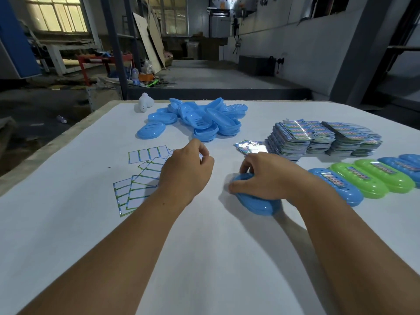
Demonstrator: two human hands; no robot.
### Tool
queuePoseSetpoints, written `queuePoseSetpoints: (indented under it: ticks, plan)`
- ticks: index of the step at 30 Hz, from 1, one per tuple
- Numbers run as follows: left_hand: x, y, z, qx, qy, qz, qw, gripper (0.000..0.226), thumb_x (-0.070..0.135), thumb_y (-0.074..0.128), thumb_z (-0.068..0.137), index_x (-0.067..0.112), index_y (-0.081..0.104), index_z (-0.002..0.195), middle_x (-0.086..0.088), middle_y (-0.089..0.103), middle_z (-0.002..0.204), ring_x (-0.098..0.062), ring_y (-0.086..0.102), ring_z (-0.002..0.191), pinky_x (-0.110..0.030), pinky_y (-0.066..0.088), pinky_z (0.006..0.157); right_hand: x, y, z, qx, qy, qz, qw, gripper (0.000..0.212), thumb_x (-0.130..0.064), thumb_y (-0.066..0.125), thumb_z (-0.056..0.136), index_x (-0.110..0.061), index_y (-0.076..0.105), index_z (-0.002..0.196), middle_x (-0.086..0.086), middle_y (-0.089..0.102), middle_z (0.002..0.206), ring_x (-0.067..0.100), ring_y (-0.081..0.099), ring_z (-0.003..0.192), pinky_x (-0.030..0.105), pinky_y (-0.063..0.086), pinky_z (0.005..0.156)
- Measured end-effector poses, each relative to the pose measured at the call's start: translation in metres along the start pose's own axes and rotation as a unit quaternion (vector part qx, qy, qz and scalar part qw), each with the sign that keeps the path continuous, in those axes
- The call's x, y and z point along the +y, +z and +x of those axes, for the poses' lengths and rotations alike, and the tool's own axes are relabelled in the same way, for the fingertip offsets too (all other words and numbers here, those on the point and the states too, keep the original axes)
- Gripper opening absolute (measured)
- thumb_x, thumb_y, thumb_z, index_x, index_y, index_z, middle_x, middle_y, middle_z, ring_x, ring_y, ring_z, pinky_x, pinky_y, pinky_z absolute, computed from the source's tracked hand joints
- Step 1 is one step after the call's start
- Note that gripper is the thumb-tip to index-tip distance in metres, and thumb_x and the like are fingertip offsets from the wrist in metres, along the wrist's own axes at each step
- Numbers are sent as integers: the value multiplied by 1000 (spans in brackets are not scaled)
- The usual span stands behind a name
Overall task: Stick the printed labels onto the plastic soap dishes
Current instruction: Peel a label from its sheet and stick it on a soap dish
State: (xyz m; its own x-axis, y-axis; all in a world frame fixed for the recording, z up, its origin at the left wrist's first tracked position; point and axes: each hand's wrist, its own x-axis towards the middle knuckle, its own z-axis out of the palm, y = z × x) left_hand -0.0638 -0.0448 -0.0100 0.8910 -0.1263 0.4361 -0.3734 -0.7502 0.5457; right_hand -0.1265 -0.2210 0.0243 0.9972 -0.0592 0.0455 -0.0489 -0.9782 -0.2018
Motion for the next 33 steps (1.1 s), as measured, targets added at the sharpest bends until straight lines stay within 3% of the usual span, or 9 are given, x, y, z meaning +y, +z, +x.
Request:
queuePoseSetpoints:
  ticks: [8, 12, 15, 20, 24, 28, 33]
  plan:
    - [1, -2, 0, -10, -5, 3, 1000, 5, 31, 53, 92, 27, 56, 94, 7, 60, 64, -17, 60, 70, -35, 51, 68, 15, -15, -6, -51, 55, -5, 997, 45, -64, 67, 62, -22, 72, 75, -1, 70, 76, 16, 65, 72, 31, 55, 66]
    - [1, -1, 0, -8, -2, 2, 1000, 4, 30, 54, 92, 27, 57, 94, 7, 60, 63, -14, 59, 67, -33, 48, 64, 20, -18, -7, -35, 66, 9, 997, 48, -55, 75, 66, -18, 74, 97, 2, 72, 91, 19, 67, 84, 32, 56, 73]
    - [0, 0, 0, -7, 3, 0, 1000, 3, 29, 55, 92, 27, 57, 92, 7, 58, 60, -13, 58, 65, -32, 43, 61, 27, -20, -4, -16, 63, -5, 998, 43, -37, 82, 73, -20, 70, 111, 1, 68, 108, 25, 64, 95, 33, 54, 77]
    - [1, 1, 0, -13, 6, 2, 1000, 3, 28, 54, 91, 28, 57, 90, 8, 57, 59, -18, 58, 73, -35, 47, 67, 39, -20, 0, 5, 68, -26, 997, 31, -9, 71, 82, -14, 71, 113, 9, 68, 115, 32, 64, 101, 38, 56, 86]
    - [1, 0, -1, -19, 9, 4, 1000, 3, 26, 55, 90, 27, 58, 89, 9, 56, 58, -21, 58, 76, -38, 51, 71, 40, -16, 2, 11, 54, -9, 998, 35, -9, 68, 85, -18, 69, 119, 4, 68, 118, 29, 63, 104, 35, 55, 88]
    - [1, 0, -1, -31, 2, 7, 999, 3, 26, 54, 89, 28, 56, 88, 7, 56, 60, -22, 57, 77, -39, 51, 73, 35, -14, 6, 27, 21, 25, 999, 38, -15, 68, 87, -24, 65, 124, -3, 62, 112, 18, 54, 93, 26, 41, 76]
    - [0, 1, -2, -32, 5, 18, 999, 3, 27, 54, 88, 29, 55, 87, 8, 55, 58, -21, 56, 76, -40, 51, 73, 23, -5, 9, 21, -16, 77, 997, 35, -21, 67, 90, -29, 63, 124, -11, 57, 105, 10, 56, 86, 23, 41, 69]
